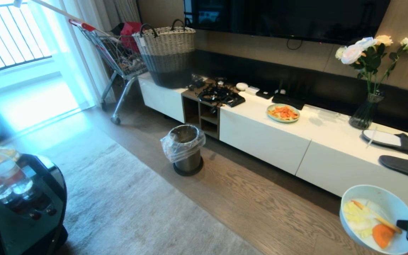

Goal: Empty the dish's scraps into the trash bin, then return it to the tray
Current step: Move the bowl over the trash can

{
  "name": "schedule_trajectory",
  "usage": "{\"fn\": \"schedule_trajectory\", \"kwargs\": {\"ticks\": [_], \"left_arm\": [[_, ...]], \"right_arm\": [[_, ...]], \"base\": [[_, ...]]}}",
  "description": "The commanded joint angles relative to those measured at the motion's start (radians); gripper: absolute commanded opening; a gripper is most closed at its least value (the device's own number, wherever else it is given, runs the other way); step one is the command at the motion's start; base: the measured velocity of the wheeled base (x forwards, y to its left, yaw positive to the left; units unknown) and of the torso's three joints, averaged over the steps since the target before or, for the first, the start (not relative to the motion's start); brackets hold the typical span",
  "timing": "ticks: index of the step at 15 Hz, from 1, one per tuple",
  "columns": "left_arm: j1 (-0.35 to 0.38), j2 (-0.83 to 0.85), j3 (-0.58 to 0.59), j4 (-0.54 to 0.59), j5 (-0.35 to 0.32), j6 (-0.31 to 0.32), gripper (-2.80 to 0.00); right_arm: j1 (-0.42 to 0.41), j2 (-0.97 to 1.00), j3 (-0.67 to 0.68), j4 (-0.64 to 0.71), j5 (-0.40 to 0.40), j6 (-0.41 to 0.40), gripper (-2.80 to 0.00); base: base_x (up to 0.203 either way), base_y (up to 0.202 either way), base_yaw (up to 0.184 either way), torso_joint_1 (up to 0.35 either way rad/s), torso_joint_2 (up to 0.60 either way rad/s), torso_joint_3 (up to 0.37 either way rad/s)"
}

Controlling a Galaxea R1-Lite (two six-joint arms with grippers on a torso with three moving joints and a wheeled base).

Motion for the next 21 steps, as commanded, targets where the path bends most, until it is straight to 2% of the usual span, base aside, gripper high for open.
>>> {"fn": "schedule_trajectory", "kwargs": {"ticks": [1, 9, 21], "left_arm": [[0.0, 0.0, 0.0, 0.0, 0.0, 0.0, -2.8], [0.001, 0.0, 0.0, 0.0, -0.001, 0.001, -2.8], [0.0, 0.0, 0.0, 0.0, -0.002, 0.003, -2.8]], "right_arm": [[0.003, 0.003, 0.002, 0.002, -0.002, 0.004, -2.8], [0.031, 0.003, -0.001, 0.002, -0.003, 0.005, -2.8], [0.031, 0.001, 0.001, 0.004, -0.011, 0.005, -2.8]], "base": [[0.182, 0.0, 0.003, 0.005, 0.0, 0.005], [0.184, 0.0, 0.002, 0.003, 0.0, 0.002], [0.185, 0.0, 0.002, 0.001, 0.0, 0.003]]}}
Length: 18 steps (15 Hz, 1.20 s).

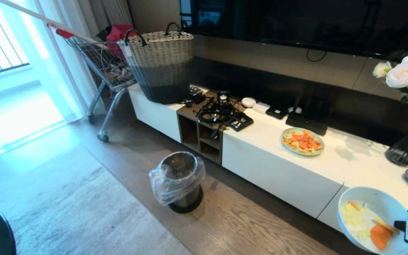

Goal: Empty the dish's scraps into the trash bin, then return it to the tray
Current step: Move the bowl over the trash can

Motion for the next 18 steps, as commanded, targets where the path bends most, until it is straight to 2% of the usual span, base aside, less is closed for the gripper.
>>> {"fn": "schedule_trajectory", "kwargs": {"ticks": [1, 9, 18], "left_arm": [[0.0, 0.0, 0.0, 0.0, 0.0, 0.0, -2.8], [0.001, 0.0, 0.0, 0.0, 0.0, 0.0, -2.8], [0.001, 0.0, 0.0, 0.0, 0.003, -0.003, -2.8]], "right_arm": [[0.001, -0.001, 0.0, 0.002, -0.001, 0.003, -2.8], [0.001, -0.001, 0.0, 0.0, -0.001, 0.003, -2.8], [0.005, 0.001, -0.003, 0.0, -0.008, 0.003, -2.8]], "base": [[0.187, 0.0, 0.002, 0.003, 0.0, 0.002], [0.18, 0.0, 0.004, 0.002, 0.0, 0.0], [0.006, 0.0, 0.0, 0.002, 0.0, 0.0]]}}
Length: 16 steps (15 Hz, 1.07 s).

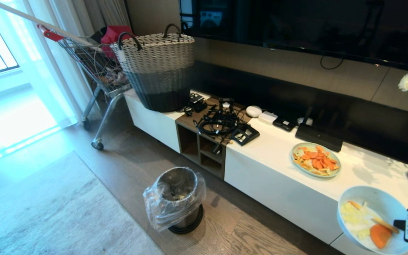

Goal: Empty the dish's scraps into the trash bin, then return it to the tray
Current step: Move the bowl over the trash can

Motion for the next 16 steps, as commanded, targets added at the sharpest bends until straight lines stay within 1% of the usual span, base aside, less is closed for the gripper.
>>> {"fn": "schedule_trajectory", "kwargs": {"ticks": [1, 6, 10, 12, 16], "left_arm": [[0.0, 0.0, 0.0, 0.0, 0.0, 0.0, -2.8], [0.0, 0.0, 0.0, 0.0, 0.0, 0.0, -2.8], [0.0, 0.001, 0.0, 0.0, 0.0, 0.0, -2.8], [0.0, 0.0, 0.0, 0.0, 0.0, -0.001, -2.8], [0.001, 0.0, 0.0, 0.0, -0.002, 0.0, -2.8]], "right_arm": [[0.001, 0.002, 0.0, 0.002, -0.008, 0.002, -2.8], [0.009, -0.001, -0.019, 0.009, -0.009, 0.003, -2.8], [0.038, -0.01, -0.009, 0.011, -0.008, 0.005, -2.8], [0.04, -0.018, -0.009, 0.015, -0.025, 0.005, -2.8], [0.07, -0.02, -0.008, 0.017, -0.037, 0.005, -2.8]], "base": [[0.0, 0.0, 0.0, 0.0, 0.0, 0.0], [0.0, 0.0, 0.0, 0.0, 0.0, 0.0], [0.0, 0.0, 0.0, 0.0, 0.0, 0.0], [0.0, 0.0, 0.0, 0.0, 0.0, 0.0], [0.0, 0.0, 0.0, 0.0, 0.0, 0.0]]}}
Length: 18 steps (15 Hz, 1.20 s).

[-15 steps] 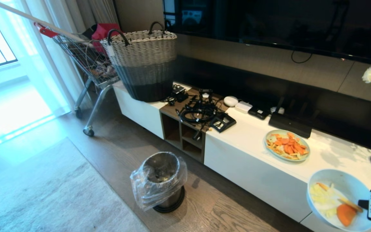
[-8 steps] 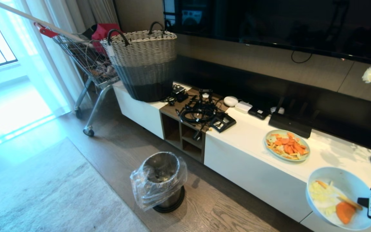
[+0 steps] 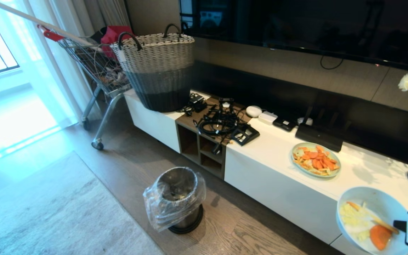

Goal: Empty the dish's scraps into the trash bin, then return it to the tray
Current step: Move the bowl over the trash can

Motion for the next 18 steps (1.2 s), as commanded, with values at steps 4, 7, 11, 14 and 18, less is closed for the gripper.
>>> {"fn": "schedule_trajectory", "kwargs": {"ticks": [4, 7, 11, 14, 18], "left_arm": [[0.0, 0.0, 0.0, 0.0, -0.002, 0.001, -2.8], [0.001, 0.001, 0.0, 0.0, -0.001, -0.001, -2.8], [0.0, 0.0, 0.0, 0.0, 0.002, -0.001, -2.8], [0.0, 0.0, 0.0, 0.0, 0.002, -0.001, -2.8], [0.001, 0.0, 0.0, 0.0, 0.003, -0.001, -2.8]], "right_arm": [[0.005, 0.005, -0.005, -0.001, -0.002, -0.002, -2.8], [0.005, 0.0, 0.0, 0.002, -0.001, -0.031, -2.8], [0.005, -0.002, -0.003, -0.008, 0.003, -0.079, -2.8], [0.005, -0.007, -0.005, -0.01, 0.002, -0.086, -2.8], [0.005, -0.015, -0.006, -0.008, 0.0, -0.086, -2.8]], "base": [[0.0, 0.0, 0.0, 0.0, 0.0, 0.0], [0.0, 0.0, 0.0, -0.001, 0.0, -0.014], [0.0, 0.0, 0.0, 0.003, 0.0, -0.152], [0.0, 0.0, 0.0, 0.001, 0.0, -0.194], [0.0, 0.0, 0.0, 0.0, 0.0, -0.197]]}}
